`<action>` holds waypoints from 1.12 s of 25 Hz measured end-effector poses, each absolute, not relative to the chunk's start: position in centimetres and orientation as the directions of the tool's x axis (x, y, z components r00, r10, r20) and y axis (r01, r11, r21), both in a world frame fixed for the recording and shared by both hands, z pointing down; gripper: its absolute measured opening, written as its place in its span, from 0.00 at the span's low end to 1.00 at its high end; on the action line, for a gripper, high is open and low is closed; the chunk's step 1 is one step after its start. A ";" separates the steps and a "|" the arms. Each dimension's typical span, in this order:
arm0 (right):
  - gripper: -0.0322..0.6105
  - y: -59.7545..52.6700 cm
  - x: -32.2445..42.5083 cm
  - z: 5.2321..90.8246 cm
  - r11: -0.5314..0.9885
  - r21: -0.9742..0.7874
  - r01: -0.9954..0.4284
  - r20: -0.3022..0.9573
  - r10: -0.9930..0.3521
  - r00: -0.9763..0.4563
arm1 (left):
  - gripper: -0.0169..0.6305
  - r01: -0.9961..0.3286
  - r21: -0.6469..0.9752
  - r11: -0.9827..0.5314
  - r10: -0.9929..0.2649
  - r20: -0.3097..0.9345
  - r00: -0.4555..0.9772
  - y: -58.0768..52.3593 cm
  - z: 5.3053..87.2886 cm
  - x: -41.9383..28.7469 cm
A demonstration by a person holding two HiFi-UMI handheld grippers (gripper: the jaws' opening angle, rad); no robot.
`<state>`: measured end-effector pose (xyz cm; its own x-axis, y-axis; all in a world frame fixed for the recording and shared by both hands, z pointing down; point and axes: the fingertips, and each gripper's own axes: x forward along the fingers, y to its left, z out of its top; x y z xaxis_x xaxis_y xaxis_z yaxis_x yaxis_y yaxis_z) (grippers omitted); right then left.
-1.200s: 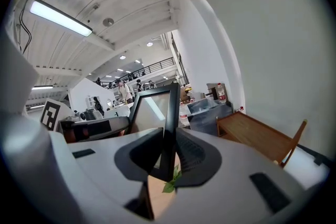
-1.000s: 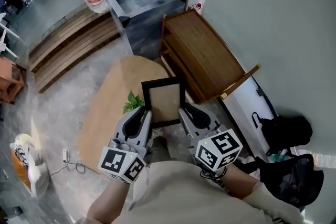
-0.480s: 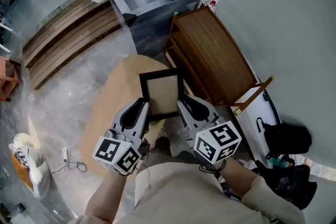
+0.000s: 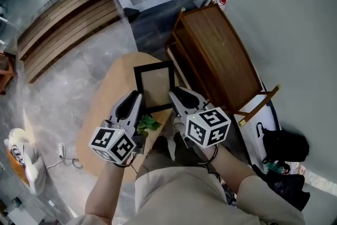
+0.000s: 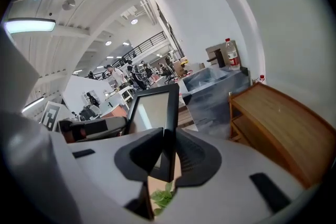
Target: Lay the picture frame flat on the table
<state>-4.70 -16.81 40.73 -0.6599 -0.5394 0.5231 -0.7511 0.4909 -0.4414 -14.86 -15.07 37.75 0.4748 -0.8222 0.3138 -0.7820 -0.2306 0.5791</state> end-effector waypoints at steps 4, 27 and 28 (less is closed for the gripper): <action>0.14 -18.9 -4.9 45.3 0.491 -0.466 -0.736 0.558 -0.482 -0.675 | 0.13 -0.791 0.590 -0.161 -0.810 0.378 0.447 -16.6 42.6 -14.9; 0.14 -25.7 -5.9 71.3 0.458 -0.519 -0.722 0.703 -0.251 -0.665 | 0.13 -0.770 0.627 0.120 -0.701 0.603 0.382 -22.9 69.6 -15.8; 0.14 -25.8 -5.8 72.3 0.459 -0.517 -0.722 0.708 -0.244 -0.662 | 0.13 -0.771 0.623 0.129 -0.692 0.613 0.380 -23.0 70.7 -15.7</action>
